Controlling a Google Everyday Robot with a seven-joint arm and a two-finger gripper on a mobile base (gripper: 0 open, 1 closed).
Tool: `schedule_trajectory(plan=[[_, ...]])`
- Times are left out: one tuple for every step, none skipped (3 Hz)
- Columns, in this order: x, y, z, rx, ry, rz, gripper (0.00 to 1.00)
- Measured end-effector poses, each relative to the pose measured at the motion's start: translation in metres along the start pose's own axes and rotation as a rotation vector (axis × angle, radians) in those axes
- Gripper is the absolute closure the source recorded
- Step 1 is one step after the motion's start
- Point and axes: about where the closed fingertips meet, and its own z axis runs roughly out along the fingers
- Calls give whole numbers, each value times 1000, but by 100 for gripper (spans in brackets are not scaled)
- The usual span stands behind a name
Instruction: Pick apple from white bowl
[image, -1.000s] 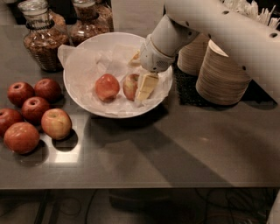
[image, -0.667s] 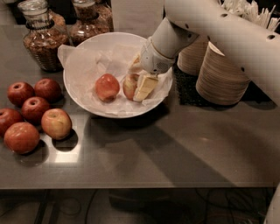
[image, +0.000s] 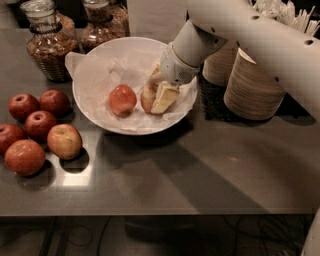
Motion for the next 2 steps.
schedule_trajectory(plan=[[-5, 8, -11, 2, -28, 6, 100], [-23, 14, -47, 44, -88, -16, 100]])
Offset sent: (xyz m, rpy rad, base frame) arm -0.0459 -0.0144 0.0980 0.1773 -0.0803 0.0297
